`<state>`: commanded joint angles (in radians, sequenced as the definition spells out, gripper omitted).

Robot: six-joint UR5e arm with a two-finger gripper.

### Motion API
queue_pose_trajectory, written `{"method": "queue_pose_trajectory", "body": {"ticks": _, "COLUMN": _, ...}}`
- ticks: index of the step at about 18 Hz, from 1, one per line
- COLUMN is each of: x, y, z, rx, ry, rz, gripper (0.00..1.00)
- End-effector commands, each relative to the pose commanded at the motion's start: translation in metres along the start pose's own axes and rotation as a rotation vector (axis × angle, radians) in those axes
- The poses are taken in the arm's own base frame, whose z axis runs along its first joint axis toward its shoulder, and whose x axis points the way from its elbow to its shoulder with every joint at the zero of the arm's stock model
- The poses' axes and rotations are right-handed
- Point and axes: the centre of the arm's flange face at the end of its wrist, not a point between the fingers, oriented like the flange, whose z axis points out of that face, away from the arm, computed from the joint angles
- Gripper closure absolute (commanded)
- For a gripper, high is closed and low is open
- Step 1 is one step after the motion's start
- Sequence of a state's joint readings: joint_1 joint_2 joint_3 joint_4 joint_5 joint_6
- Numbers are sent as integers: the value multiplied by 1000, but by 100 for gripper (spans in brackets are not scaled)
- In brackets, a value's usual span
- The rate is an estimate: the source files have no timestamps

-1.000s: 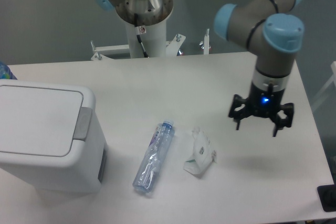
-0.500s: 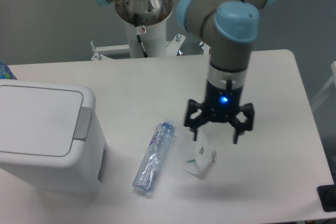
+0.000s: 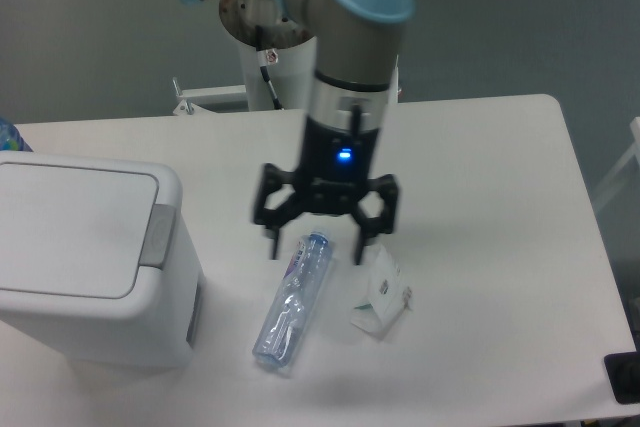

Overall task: Open the trash can
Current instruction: 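Move the gripper across the table toward the white trash can lid, then lower the gripper onto the lid edge and push it open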

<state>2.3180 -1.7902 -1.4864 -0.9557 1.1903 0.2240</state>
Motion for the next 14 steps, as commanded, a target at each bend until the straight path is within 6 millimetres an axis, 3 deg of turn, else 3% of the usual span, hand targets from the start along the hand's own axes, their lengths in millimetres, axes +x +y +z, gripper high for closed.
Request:
{"method": "queue_pose_trajectory", "body": {"ticks": 5, "x": 33, "y": 12, "z": 7, "rx": -24, "ry": 23, "rz": 34, "gripper": 0}}
{"method": "queue_pose_trajectory", "body": {"ticks": 14, "x": 49, "y": 23, "z": 15, "rx": -51, "ry": 14, "rz": 55, "gripper": 0}}
